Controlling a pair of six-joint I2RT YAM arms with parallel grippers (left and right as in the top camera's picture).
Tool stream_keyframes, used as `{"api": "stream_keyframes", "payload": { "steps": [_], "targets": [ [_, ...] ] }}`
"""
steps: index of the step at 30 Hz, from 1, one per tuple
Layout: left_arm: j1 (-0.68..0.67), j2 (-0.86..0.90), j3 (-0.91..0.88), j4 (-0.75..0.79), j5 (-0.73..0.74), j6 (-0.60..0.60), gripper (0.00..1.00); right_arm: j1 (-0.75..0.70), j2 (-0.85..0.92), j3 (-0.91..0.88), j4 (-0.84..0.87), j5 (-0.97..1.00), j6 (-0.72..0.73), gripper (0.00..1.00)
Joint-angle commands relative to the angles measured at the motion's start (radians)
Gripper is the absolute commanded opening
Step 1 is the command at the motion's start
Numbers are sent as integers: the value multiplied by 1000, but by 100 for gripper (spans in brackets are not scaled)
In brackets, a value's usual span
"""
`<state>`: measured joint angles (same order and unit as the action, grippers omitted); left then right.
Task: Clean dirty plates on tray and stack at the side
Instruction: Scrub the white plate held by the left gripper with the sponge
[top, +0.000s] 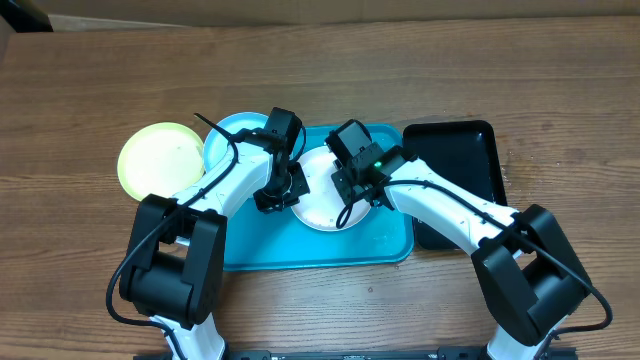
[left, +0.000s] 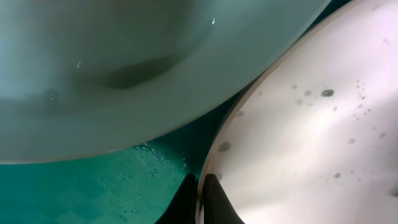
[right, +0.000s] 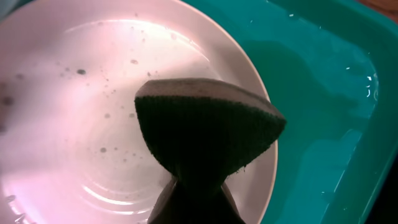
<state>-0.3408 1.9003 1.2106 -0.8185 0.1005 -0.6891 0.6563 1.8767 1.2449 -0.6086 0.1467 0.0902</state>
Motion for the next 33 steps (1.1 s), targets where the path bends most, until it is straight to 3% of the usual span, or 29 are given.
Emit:
{"api": "stream_keyframes", "payload": {
  "steps": [1, 3, 8, 10, 17, 22, 33],
  "targets": [
    [-6, 9, -6, -4, -21, -14, 4, 3, -16, -33, 40, 18, -5, 5],
    [-6, 9, -6, -4, -22, -13, 4, 3, -16, -49, 69, 18, -5, 19],
    [-6, 9, -6, -4, -22, -13, 4, 3, -16, -50, 84, 18, -5, 20],
    [-6, 9, -6, -5, -22, -13, 4, 3, -16, -50, 84, 18, -5, 15],
    [-6, 9, -6, -11, -22, -14, 4, -18, -16, -50, 89, 21, -5, 13],
    [-6, 9, -6, -11, -22, -14, 4, -53, -15, -50, 107, 16, -5, 4],
    [-7, 9, -6, -11, -21, -13, 4, -65, 90, -50, 106, -81, -12, 4]
  ]
}}
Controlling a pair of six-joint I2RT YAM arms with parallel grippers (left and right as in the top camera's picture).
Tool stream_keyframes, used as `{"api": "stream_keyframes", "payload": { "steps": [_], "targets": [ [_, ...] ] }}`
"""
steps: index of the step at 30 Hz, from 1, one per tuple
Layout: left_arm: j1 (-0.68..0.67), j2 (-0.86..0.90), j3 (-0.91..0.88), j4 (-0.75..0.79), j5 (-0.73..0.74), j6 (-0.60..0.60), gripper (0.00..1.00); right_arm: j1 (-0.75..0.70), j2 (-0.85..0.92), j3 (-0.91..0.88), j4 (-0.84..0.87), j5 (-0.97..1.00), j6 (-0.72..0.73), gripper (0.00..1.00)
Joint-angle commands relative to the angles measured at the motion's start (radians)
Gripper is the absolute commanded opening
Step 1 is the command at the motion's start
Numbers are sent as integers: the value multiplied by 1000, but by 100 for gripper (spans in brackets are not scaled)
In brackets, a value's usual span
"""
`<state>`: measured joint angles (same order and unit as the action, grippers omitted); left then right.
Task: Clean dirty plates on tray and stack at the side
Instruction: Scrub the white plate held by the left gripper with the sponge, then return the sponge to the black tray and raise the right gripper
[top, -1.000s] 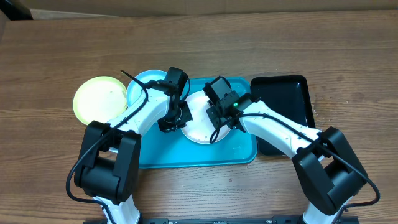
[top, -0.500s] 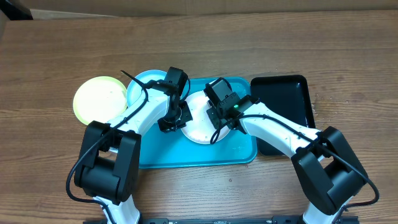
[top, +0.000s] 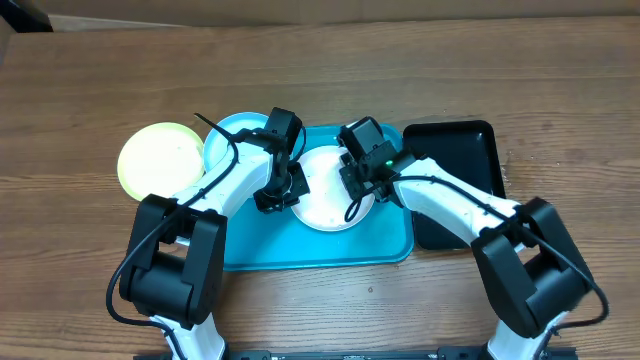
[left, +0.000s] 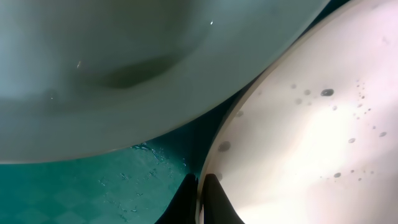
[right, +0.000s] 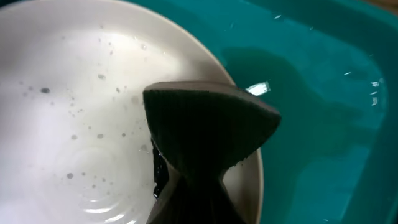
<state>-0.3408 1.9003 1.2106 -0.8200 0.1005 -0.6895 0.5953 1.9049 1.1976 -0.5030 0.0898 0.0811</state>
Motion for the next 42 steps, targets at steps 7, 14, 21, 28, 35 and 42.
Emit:
{"api": "stream_keyframes", "payload": {
  "steps": [7, 14, 21, 28, 35, 42],
  "targets": [
    [-7, 9, -6, -10, -21, 31, 4, -8, 89, 0, -46, -148, -3, 4],
    [-7, 9, -6, -10, -21, 32, 4, -8, 89, 27, -143, -342, -7, 4],
    [-6, 9, -6, -10, -22, 39, 4, -10, 89, 42, -87, -682, -3, 4],
    [-6, 9, -6, -17, -22, 40, 4, -113, 56, 157, -35, -773, 58, 4],
    [-6, 9, -6, -17, -22, 50, 4, -268, -30, 345, -288, -668, 42, 4],
    [-6, 9, -6, -11, -22, 51, 4, -435, -75, 365, -561, -342, 42, 4]
  ]
}}
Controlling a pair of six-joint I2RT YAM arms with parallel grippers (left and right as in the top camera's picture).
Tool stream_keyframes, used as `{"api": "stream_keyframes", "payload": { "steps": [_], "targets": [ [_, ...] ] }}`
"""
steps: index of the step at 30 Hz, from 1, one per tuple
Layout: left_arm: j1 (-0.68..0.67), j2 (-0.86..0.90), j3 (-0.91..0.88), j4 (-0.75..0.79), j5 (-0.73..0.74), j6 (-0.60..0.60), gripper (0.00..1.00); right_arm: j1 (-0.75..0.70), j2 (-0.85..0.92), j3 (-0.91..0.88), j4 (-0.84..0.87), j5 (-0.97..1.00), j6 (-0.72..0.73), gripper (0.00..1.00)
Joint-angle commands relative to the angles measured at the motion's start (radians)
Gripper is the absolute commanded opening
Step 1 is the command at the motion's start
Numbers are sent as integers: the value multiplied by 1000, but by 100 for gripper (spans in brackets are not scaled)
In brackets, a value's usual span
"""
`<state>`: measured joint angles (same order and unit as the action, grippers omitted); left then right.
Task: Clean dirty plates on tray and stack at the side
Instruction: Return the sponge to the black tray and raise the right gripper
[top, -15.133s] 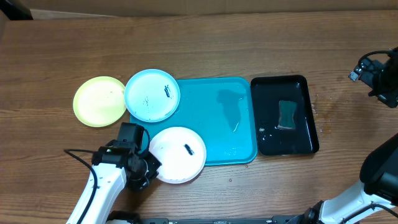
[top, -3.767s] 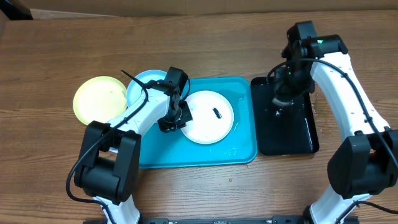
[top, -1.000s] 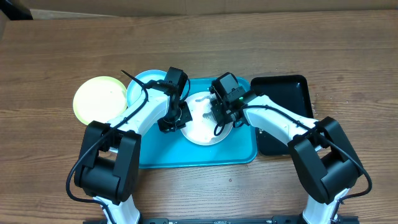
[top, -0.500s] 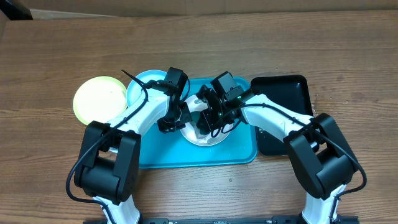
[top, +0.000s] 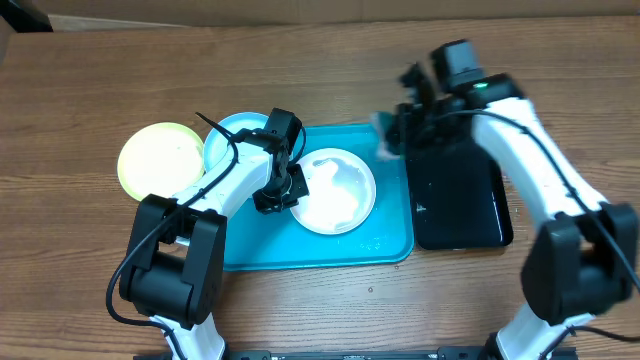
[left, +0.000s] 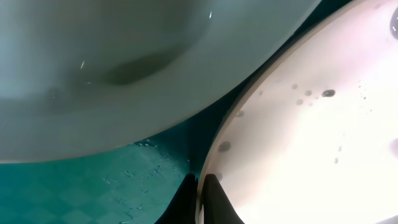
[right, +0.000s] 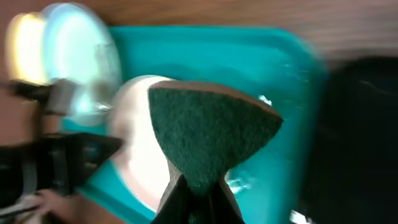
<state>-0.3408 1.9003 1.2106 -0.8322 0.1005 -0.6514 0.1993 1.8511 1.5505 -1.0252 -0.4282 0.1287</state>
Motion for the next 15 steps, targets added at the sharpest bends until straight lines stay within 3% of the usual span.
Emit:
{"api": "stream_keyframes", "payload": {
  "steps": [1, 7, 14, 15],
  "targets": [
    [-6, 9, -6, 2, -22, 13, 4, -58, -20, 7, -70, 237, -5, 4],
    [-6, 9, -6, 4, -22, 12, 4, -89, -20, -76, -111, 415, -1, 4],
    [-6, 9, -6, 6, -21, 13, 4, -84, -19, -277, 78, 480, -2, 4],
    [-6, 9, -6, 6, -21, 13, 4, -84, -19, -296, 101, 479, -1, 19]
  ]
}}
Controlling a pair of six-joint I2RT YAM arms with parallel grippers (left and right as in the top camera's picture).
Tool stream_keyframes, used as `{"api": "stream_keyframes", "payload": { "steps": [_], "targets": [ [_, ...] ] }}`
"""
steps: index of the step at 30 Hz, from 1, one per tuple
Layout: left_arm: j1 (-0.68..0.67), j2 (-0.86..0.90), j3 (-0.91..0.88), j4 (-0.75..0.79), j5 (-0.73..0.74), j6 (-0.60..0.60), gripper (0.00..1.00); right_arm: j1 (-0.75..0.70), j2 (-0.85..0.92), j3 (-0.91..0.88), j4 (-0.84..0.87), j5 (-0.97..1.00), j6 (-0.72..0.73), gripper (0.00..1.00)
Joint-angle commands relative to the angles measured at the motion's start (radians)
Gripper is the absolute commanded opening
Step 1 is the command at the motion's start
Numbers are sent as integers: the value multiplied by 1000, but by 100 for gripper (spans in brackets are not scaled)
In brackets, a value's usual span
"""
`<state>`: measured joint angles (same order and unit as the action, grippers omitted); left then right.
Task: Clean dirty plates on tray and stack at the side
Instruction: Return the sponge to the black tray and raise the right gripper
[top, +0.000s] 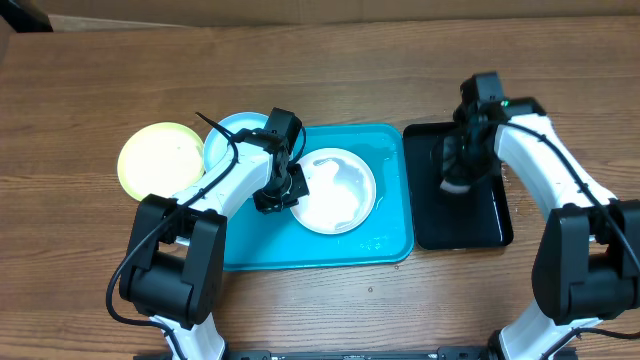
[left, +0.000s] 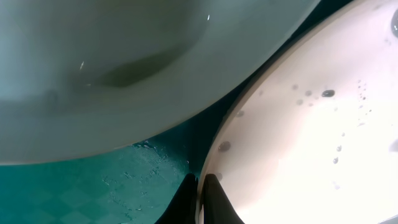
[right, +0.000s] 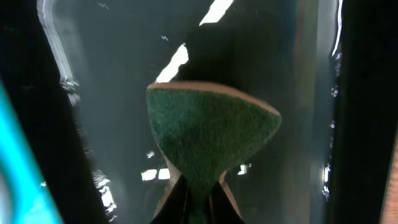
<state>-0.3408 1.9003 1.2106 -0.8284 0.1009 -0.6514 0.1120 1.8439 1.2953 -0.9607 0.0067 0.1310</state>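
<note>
A white plate (top: 335, 190) with specks and wet smears lies on the teal tray (top: 385, 240). My left gripper (top: 272, 195) is shut on the plate's left rim (left: 214, 165), one finger above and one below. A light blue plate (top: 228, 140) sits at the tray's far left corner and looms over the left wrist view (left: 137, 68). A yellow-green plate (top: 155, 158) rests on the table to its left. My right gripper (top: 455, 180) is shut on a green sponge (right: 208, 134) above the black tray (top: 480, 225).
The black tray (right: 112, 93) holds shallow water with bright reflections. The wooden table (top: 320, 70) surrounds both trays. A cardboard edge (top: 330, 8) runs along the back.
My right gripper carried the sponge from above the gap between the two trays down over the middle of the black tray. The left gripper and white plate stayed put.
My right gripper held the sponge on the white plate at both first moments, a little further right at the second, while the left gripper pinched the plate's rim. Then the sponge was lifted off toward the black tray, and now hangs over its water.
</note>
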Motion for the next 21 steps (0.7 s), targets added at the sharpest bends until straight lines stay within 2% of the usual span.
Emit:
{"api": "stream_keyframes", "payload": {
  "steps": [1, 2, 3, 4, 5, 8, 11, 13, 17, 20, 21],
  "targets": [
    [-6, 9, -6, 2, -22, 13, 5, 4, -12, -55, 53, 36, -4, 35],
    [-6, 9, -6, 2, -22, 13, 9, 4, -12, -60, 60, 23, -4, 51],
    [-6, 9, -6, 2, -22, 13, 14, 4, -12, -57, 63, 5, -4, 63],
    [-6, 9, -6, 2, -22, 17, 19, 4, -13, -50, 63, -13, -4, 66],
    [-7, 9, -6, 2, -22, 17, 23, 3, -13, -29, 54, -21, -4, 67],
    [-7, 9, -6, 2, -22, 17, 25, -12, -13, 76, -8, -15, -4, 69],
    [-7, 9, -6, -4, -22, 16, 29, -55, -13, 201, -62, -7, 0, 81],
    [-7, 9, -6, -10, -23, 17, 29, -105, -13, 271, -78, 0, 5, 82],
    [-8, 9, -6, -14, -22, 16, 28, -211, -13, 302, -56, 0, 27, 85],
    [-12, 9, -6, -13, -22, 16, 28, -299, -8, 301, -60, 0, 27, 100],
    [-14, 9, -6, -11, -22, 16, 28, -327, -6, 301, -64, 0, 26, 100]
  ]
}}
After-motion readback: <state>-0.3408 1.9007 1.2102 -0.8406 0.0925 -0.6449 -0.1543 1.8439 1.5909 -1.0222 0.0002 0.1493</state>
